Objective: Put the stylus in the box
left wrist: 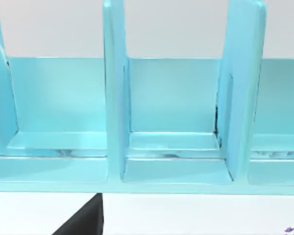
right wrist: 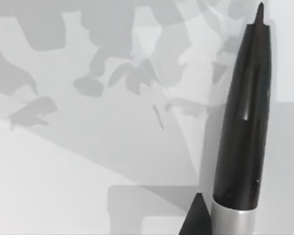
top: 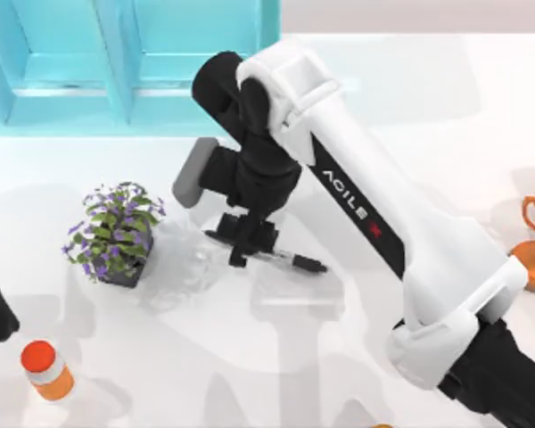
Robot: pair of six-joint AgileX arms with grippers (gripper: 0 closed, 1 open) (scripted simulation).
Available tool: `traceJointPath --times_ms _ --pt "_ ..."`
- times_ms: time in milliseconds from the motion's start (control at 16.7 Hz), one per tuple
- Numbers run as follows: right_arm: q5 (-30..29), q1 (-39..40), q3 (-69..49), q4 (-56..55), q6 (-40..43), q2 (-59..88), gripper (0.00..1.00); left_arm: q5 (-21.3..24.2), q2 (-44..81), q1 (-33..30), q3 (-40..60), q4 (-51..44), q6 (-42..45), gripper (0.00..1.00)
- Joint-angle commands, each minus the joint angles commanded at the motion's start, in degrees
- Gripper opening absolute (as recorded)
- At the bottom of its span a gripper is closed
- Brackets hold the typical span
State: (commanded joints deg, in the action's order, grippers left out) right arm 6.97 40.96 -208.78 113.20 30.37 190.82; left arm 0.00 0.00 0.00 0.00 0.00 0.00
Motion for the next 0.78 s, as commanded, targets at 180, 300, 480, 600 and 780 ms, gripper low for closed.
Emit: traceJointPath --times_ms 180,300,480,600,780 --pt "0.0 0.0 0.0 0.0 0.0 0.0 0.0 0.0 0.0 0.0 0.0 0.0 0.0 1.0" --pt "0.0 0.0 0.0 0.0 0.0 0.0 0.0 0.0 0.0 0.0 0.0 0.0 0.0 1.0" --pt "0.0 0.0 0.0 0.0 0.0 0.0 0.0 0.0 0.0 0.0 0.0 0.0 0.0 1.0" --pt "0.0 0.0 0.0 0.0 0.0 0.0 0.0 0.0 0.0 0.0 0.0 0.0 0.0 1.0" --pt "-2.8 -1.5 3.6 -9.2 1.5 -5.5 0.0 0.0 0.0 0.0 0.0 0.0 0.0 1.0"
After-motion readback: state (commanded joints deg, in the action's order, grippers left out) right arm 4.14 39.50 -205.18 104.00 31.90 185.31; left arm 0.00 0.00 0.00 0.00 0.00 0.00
